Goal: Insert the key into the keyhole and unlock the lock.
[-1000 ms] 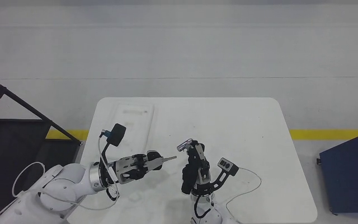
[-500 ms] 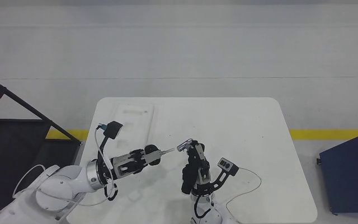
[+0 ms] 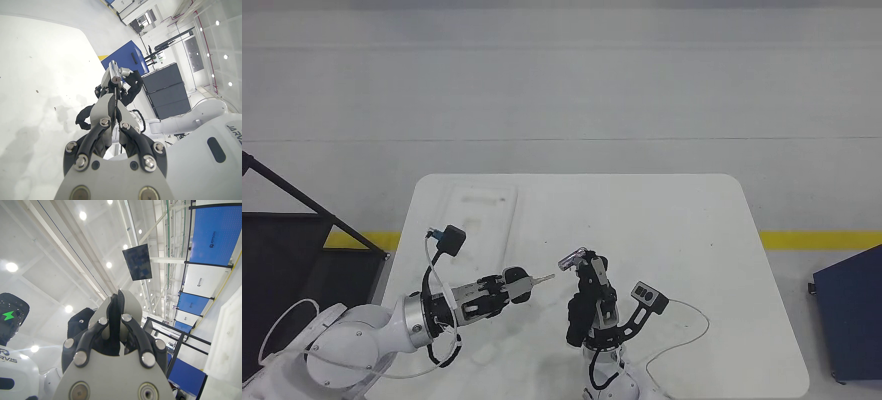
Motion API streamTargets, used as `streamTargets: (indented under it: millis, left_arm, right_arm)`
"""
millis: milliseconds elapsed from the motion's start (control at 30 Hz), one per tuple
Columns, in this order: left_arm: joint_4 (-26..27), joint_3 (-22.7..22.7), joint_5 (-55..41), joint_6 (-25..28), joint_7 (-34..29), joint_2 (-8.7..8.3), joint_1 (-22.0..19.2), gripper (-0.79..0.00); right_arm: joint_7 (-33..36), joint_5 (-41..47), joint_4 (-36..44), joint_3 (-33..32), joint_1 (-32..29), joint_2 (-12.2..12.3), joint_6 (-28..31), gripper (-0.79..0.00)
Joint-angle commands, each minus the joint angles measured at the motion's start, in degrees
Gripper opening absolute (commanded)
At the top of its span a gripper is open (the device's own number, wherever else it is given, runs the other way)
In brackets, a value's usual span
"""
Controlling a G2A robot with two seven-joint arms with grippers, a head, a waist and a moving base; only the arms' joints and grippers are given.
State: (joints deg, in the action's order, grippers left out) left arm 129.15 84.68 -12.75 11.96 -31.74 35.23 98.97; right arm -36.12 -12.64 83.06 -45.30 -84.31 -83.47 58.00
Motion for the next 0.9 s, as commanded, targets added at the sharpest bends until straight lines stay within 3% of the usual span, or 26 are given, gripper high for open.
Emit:
streamTargets:
  millis: [0, 867]
  left_arm:
    - [0.13, -0.22, 0.13, 0.03, 0.19, 0.18, -0.12, -0.785]
    - [-1.70, -4.24, -0.10, -3.18, -1.04, 2.85, -6.30, -0.785]
  right_arm:
    - [0.00, 0.00, 0.00, 0.00, 0.00, 0.00, 0.00, -0.785]
    - [0.00, 0.00, 0.00, 0.00, 0.00, 0.00, 0.00, -0.785]
